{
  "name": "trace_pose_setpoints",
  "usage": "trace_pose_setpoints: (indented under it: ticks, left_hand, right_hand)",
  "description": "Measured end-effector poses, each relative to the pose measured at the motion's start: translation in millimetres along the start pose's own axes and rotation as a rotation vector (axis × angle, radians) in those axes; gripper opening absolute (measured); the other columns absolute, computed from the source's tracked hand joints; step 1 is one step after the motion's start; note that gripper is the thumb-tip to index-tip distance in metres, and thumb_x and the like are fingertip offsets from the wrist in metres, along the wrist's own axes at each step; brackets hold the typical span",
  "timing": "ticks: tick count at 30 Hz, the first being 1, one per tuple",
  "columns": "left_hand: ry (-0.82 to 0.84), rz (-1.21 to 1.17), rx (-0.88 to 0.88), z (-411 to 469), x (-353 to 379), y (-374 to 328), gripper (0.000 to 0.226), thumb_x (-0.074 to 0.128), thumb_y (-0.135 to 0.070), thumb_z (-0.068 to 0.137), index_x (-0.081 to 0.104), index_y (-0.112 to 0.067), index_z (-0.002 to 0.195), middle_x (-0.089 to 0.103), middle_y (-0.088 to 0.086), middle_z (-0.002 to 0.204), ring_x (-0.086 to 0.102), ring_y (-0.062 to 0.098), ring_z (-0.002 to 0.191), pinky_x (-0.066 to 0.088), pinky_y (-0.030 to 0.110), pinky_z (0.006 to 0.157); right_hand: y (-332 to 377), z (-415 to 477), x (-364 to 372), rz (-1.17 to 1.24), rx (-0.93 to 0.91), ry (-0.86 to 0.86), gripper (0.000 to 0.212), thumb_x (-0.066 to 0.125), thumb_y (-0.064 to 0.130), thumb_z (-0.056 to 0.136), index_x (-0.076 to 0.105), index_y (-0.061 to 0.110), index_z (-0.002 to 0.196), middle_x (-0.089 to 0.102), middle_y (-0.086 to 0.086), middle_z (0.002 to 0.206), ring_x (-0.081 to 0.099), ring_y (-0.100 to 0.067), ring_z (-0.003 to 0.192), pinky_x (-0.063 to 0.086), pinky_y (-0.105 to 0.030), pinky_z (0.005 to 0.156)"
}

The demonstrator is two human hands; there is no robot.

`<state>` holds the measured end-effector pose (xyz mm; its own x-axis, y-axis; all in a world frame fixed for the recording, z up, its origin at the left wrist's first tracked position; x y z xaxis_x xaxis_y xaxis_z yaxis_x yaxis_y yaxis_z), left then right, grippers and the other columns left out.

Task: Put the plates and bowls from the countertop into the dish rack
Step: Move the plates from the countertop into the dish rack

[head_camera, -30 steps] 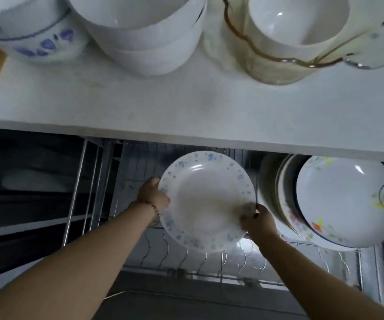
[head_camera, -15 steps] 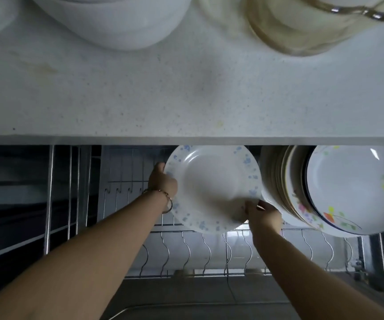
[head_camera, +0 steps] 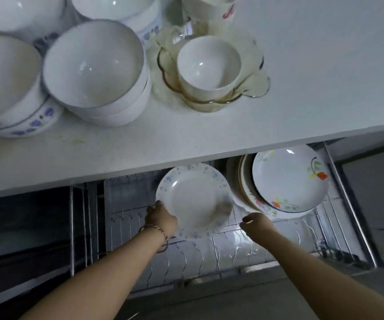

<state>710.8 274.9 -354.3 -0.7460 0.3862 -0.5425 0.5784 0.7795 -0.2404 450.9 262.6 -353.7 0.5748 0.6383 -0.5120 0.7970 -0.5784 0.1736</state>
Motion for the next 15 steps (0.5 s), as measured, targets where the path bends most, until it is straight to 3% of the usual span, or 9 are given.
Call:
trace_pose_setpoints:
  ticks: [5, 7, 12, 15]
  left_hand:
    - [0.16, 0.237, 0.341, -103.1, 16.6, -91.4, 0.029, 0.042, -0.009, 0.092, 0.059, -0.006, 0.114, 0.06, 0.013, 0.12, 0.057, 0.026, 0.108, 0.044, 0.022, 0.083]
    - [0.174, 0.313, 0.424, -149.3, 31.0, -132.0, 0.024, 0.042, -0.01, 0.092, 0.061, -0.01, 0.107, 0.061, 0.011, 0.113, 0.057, 0.024, 0.111, 0.043, 0.021, 0.086]
    - [0.169, 0.356, 0.565, -245.4, 84.2, -232.1, 0.031, 0.045, -0.014, 0.092, 0.06, -0.006, 0.119, 0.061, 0.012, 0.126, 0.057, 0.027, 0.117, 0.045, 0.027, 0.094]
    - [0.156, 0.37, 0.655, -302.1, 125.3, -297.9, 0.026, 0.043, -0.009, 0.09, 0.065, -0.007, 0.103, 0.065, 0.014, 0.106, 0.061, 0.029, 0.105, 0.047, 0.026, 0.079]
  right_hand:
    - [-16.8, -61.3, -73.8, -0.028, -0.125, -0.015, 0.033, 0.053, 0.018, 0.089, 0.063, 0.002, 0.115, 0.067, -0.018, 0.117, 0.063, -0.03, 0.111, 0.047, -0.031, 0.095]
    - [-33.6, -89.0, -114.9, -0.031, -0.165, -0.063, 0.033, 0.054, 0.021, 0.089, 0.062, 0.009, 0.119, 0.066, -0.013, 0.121, 0.061, -0.027, 0.113, 0.046, -0.028, 0.094]
    - [-101.0, -142.6, -218.9, -0.13, -0.243, -0.171, 0.036, 0.05, 0.023, 0.092, 0.057, 0.01, 0.125, 0.061, -0.009, 0.128, 0.058, -0.025, 0.117, 0.044, -0.027, 0.096]
    - [-156.5, -165.3, -285.6, -0.184, -0.294, -0.232, 0.038, 0.047, 0.021, 0.093, 0.054, 0.01, 0.129, 0.058, -0.009, 0.132, 0.054, -0.026, 0.121, 0.042, -0.029, 0.1]
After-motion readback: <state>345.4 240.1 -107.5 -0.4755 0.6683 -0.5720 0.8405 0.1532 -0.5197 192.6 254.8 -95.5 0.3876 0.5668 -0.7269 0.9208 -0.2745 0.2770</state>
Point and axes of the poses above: each hand's wrist, its own z-axis towards the middle knuckle, its own x-axis out of the palm, y = z × x, the point moved 8 cm from there along z, towards the middle knuckle
